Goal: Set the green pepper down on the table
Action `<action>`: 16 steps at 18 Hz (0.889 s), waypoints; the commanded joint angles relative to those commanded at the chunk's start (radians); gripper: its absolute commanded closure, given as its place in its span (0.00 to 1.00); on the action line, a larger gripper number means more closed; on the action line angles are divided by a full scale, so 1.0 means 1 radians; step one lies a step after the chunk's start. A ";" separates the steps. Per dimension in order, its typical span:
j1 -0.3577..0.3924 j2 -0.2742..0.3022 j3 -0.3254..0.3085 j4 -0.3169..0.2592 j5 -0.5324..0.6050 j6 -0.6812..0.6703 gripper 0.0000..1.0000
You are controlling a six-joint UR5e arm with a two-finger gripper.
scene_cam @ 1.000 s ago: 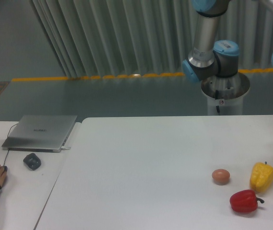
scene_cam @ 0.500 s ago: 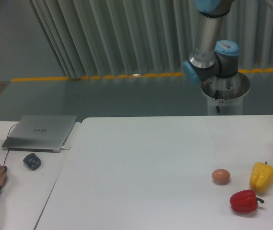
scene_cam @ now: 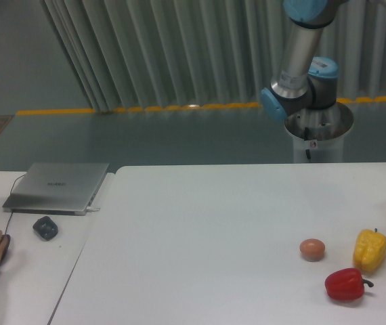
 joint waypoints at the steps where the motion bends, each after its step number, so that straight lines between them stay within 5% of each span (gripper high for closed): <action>1: 0.002 -0.008 -0.002 0.015 0.002 0.000 0.00; 16: 0.077 -0.046 -0.018 0.028 -0.005 -0.091 0.00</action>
